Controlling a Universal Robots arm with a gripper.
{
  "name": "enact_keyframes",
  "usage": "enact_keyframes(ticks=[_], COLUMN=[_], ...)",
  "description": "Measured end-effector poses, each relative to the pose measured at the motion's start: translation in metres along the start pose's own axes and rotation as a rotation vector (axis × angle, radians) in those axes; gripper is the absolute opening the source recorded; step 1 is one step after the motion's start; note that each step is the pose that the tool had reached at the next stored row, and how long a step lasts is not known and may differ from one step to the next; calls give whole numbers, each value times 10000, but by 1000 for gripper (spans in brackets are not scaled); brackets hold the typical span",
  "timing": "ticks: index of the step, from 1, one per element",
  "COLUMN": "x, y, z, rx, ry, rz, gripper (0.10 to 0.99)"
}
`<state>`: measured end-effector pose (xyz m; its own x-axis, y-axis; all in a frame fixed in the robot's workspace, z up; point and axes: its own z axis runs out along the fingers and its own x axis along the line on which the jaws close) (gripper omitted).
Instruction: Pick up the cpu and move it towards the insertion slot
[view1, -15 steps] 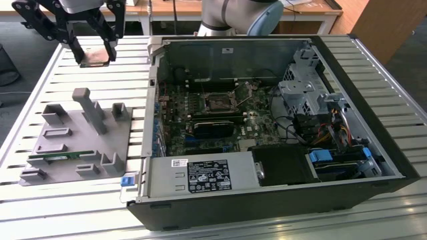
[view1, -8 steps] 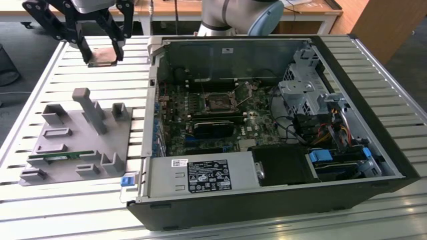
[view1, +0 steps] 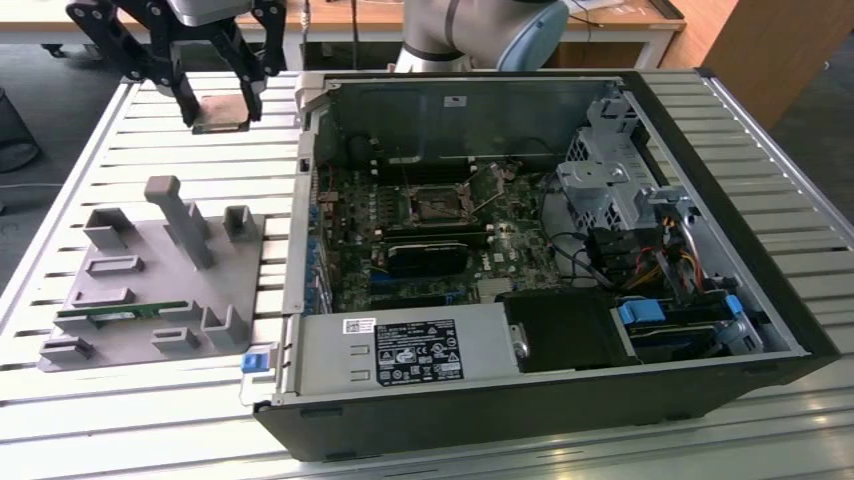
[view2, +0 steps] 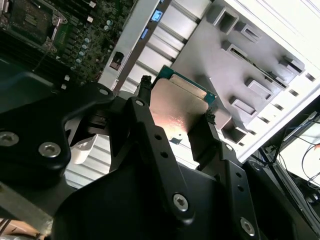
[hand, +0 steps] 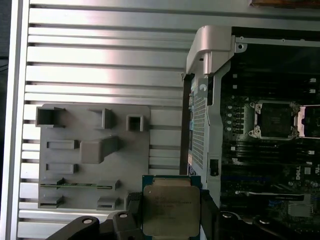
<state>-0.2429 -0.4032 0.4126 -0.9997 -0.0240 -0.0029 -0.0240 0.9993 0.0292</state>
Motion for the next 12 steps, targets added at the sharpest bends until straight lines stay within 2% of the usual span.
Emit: enact_keyframes(ticks=[12], x=[-179], y=[3], z=[1], rx=[0], ry=[0], rz=[0], gripper=[545])
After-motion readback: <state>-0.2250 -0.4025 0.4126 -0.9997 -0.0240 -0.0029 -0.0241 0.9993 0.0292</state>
